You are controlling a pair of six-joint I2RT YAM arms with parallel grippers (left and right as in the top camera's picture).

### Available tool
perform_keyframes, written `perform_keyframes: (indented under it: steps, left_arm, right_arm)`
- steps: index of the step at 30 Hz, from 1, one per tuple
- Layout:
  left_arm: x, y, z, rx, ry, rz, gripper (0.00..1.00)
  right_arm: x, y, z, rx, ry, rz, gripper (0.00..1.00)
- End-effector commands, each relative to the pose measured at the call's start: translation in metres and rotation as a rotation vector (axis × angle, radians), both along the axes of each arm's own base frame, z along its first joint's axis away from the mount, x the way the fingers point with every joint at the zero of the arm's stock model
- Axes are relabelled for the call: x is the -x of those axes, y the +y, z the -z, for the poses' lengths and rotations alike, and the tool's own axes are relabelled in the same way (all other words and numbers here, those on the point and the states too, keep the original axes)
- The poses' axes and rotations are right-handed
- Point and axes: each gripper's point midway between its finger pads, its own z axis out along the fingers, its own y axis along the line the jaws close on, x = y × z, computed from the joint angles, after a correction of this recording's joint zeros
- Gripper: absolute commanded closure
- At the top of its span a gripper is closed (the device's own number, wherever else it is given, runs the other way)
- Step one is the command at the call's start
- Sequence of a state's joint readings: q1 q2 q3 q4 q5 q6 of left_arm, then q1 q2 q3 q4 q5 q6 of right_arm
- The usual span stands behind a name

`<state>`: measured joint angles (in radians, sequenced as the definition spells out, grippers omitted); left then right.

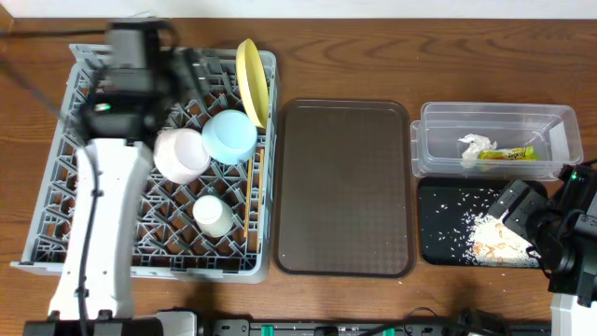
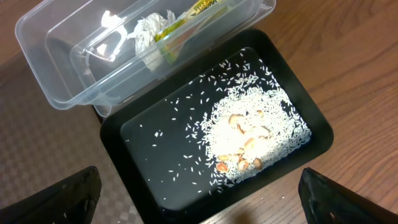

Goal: Sort waste into correct bins and load items into the dishwasher

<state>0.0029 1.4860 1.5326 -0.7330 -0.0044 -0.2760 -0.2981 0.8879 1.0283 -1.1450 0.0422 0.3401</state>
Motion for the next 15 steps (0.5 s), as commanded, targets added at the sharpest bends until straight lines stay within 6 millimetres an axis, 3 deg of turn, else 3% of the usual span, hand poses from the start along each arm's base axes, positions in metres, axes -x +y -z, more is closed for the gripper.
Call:
perform_keyframes:
  steps: [1,5,15]
  left_arm:
    - [0.013,-0.015,-0.010,0.248,-0.002,0.071,0.10]
    - [0.022,-0.006,-0.002,0.252,0.044,0.039,0.09]
    - [0.024,-0.006,0.001,0.255,0.060,0.037,0.07]
  right_arm:
    - [0.000,-0.002,-0.005,0.006,-0.014,0.012,0.01]
    - [0.000,-0.002,-0.005,0.006,-0.015,0.012,0.01]
    - [0.000,-0.002,-0.005,0.006,-0.015,0.012,0.01]
